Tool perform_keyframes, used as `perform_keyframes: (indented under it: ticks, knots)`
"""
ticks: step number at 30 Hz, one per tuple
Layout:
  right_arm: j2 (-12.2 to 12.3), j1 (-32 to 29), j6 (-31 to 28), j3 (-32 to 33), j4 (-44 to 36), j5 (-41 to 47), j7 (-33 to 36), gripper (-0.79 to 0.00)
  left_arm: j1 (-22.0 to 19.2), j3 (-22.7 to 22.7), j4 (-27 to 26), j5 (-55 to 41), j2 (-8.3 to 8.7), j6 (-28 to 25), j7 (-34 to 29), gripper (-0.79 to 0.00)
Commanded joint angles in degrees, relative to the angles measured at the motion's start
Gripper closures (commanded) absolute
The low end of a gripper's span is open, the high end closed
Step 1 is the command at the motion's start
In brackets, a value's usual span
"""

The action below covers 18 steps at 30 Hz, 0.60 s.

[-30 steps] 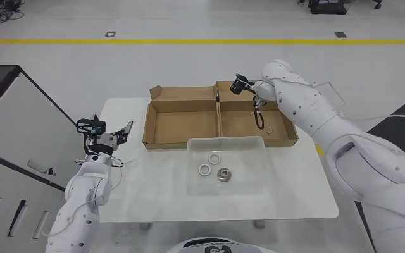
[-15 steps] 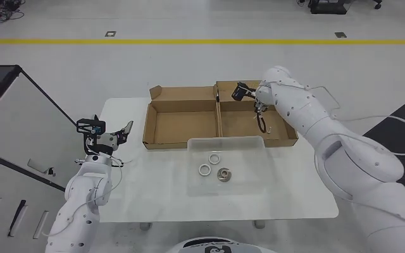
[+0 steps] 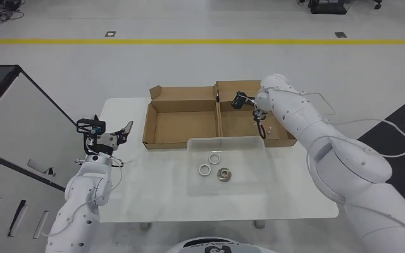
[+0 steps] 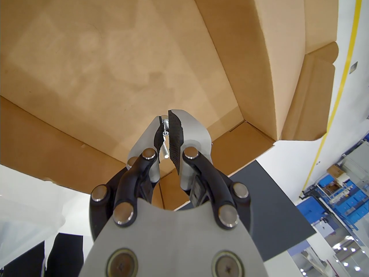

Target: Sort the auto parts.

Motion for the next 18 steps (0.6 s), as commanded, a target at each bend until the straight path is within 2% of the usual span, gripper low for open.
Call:
perform_keyframes:
  ticks: [1, 18]
  knots:
    - [-0.28, -0.15, -0.09, 0.00, 0.45, -0.18, -0.18, 0.000, 0.00, 0.00, 0.00, 0.00, 0.00, 0.00, 0.00, -0.785]
    - [-2.37, -1.44, -1.21, 0.47, 4.99, -0.86, -1.29, 0.000, 0.00, 0.00, 0.00, 0.00, 0.00, 0.00, 0.00, -0.785]
